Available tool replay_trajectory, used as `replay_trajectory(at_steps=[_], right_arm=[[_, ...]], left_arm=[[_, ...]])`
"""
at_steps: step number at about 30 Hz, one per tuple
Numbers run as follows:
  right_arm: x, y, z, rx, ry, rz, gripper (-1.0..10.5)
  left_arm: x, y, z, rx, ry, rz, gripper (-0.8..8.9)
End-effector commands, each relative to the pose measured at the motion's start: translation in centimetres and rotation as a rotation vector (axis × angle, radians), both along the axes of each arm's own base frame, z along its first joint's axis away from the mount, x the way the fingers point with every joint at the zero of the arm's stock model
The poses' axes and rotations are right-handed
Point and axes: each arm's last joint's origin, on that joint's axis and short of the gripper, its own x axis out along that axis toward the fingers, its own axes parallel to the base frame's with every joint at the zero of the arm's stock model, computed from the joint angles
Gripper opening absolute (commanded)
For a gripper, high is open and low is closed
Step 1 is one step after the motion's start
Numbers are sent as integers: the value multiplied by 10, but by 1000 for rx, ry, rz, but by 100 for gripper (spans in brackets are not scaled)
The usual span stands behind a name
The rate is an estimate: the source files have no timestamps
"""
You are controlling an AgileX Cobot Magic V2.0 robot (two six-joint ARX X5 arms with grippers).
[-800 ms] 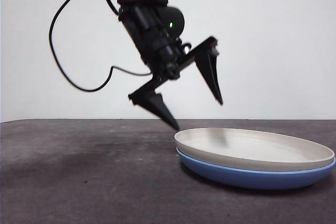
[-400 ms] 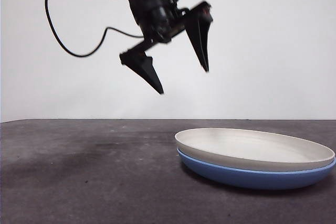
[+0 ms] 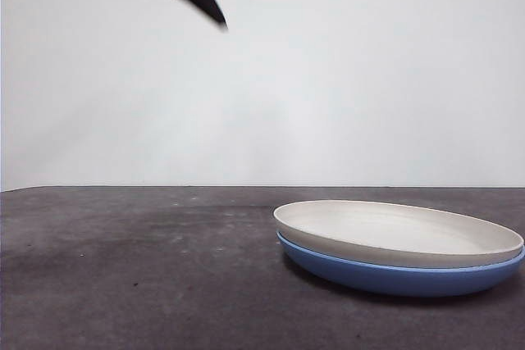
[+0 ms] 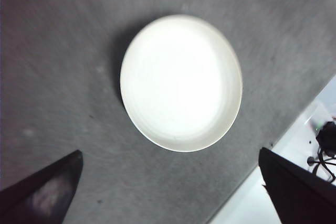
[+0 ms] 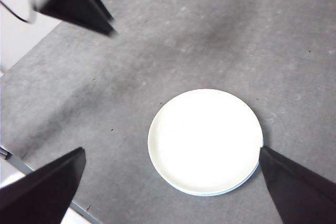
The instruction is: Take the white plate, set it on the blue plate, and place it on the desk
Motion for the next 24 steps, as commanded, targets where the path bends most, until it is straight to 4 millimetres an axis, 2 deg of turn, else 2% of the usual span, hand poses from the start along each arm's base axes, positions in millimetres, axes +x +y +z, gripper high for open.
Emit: replay_trajectory(at_steps=[1, 6, 9, 11, 16, 24], right_arm=[[-1, 0, 6, -6, -39, -3, 619], [0, 0, 7, -6, -46, -13, 619], [0, 0, 7, -4, -42, -18, 619], [2, 0, 7, -3, -33, -20, 619], [8, 1, 6, -1, -5, -28, 619], [20, 4, 0, -21, 79, -28, 619]], left_arm=[[-18, 13, 24, -13, -69, -12, 653], [-61, 45, 66, -88, -196, -26, 653], [-88, 64, 82, -119, -260, -39, 653], [-106, 77, 86, -127, -286, -50, 653], [-146, 106, 77, -131, -318, -60, 653], [-201, 145, 37, -172, -384, -58, 653]])
